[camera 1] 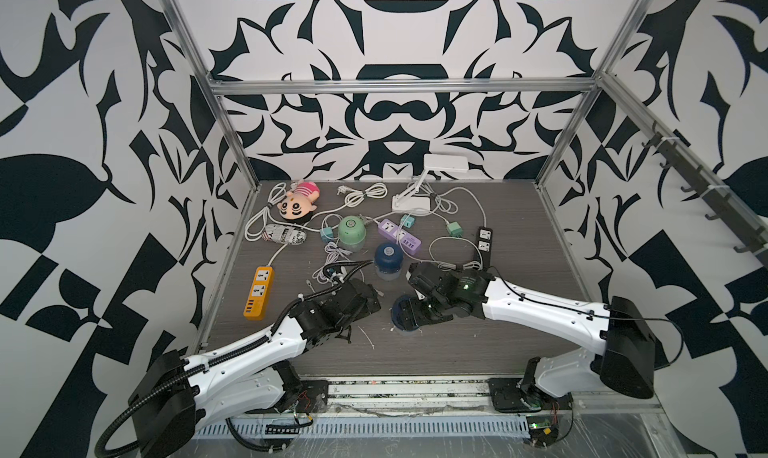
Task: Charge the cordless meat grinders
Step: Adjust the cordless meat grinder at the center of the board.
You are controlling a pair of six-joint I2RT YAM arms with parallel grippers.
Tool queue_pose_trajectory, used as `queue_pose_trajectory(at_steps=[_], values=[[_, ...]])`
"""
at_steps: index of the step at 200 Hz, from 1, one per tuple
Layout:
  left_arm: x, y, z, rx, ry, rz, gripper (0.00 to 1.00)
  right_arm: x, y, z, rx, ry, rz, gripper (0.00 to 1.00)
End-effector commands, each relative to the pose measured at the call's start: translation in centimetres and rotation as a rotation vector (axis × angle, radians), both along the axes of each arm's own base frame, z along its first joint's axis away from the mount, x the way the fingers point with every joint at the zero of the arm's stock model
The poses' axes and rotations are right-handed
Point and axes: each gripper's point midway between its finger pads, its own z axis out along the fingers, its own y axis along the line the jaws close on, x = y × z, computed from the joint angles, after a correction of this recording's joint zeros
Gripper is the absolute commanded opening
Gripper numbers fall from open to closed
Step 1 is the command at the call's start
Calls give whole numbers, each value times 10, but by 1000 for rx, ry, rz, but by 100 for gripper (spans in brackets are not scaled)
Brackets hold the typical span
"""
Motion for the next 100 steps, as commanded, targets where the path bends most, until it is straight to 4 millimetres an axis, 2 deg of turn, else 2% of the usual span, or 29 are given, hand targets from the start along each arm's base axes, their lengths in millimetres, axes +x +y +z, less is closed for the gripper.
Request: queue_pose_trajectory(at_steps=[1,49,100], values=[[2,-5,5,-18,-9,-12,99,8,-17,19,-48,-76,-19,84],[3,-15,4,-13,5,-51,99,8,-47,24,-105,-145,-37,75],[4,-20,-3,-10,23,-56,99,13,-54,5,-182,-125,-54,63]])
